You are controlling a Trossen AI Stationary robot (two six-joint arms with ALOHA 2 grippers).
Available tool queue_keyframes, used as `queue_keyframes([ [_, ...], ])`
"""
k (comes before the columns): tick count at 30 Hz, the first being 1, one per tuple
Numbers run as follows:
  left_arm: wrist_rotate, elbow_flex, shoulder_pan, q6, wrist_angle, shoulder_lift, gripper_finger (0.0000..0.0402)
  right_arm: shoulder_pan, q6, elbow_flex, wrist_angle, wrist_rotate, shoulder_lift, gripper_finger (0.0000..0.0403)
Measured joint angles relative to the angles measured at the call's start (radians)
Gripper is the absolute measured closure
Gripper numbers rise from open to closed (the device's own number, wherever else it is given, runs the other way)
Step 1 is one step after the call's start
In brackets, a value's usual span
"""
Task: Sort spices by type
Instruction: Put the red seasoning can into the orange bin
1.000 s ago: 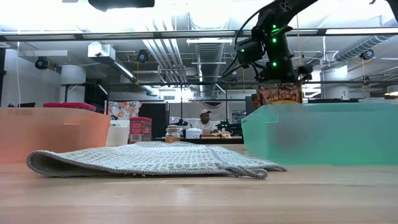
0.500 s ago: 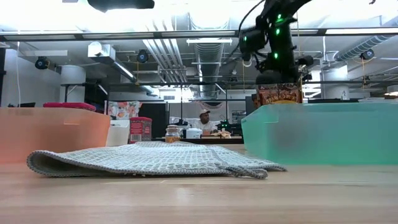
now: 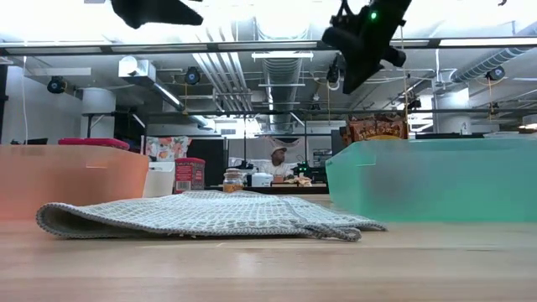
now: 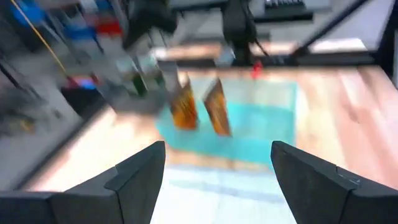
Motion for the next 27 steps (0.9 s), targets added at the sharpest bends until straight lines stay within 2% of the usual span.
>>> queue_keyframes([
  [7,0.195,0.217,-0.002,-0.410,-0.653,0.037,0.0125,0.186,0.073,-0.070,0.091,0.179,-0.001,0.0394],
  [10,0.282,0.260,-0.022,-0.449,-0.905,0.054,0.0125,0.224,0.093,-0.081,0.100,0.181,0.000,0.0394],
  [13,0.288,0.294,-0.004,-0.465,-1.053,0.051,0.0125,0.244,0.108,-0.081,0.102,0.181,0.000,0.0394],
  [17,0.284,0.332,0.091,-0.440,-1.102,0.044,0.0125,0.248,0.117,-0.086,0.122,0.181,0.000,0.0394],
  [20,0.288,0.343,0.191,-0.354,-1.076,0.033,0.0127,0.248,0.115,-0.091,0.142,0.181,0.000,0.0394],
  [27,0.424,0.330,0.562,-0.146,-0.961,0.027,0.0144,0.248,0.115,-0.094,0.157,0.180,0.005,0.0394],
])
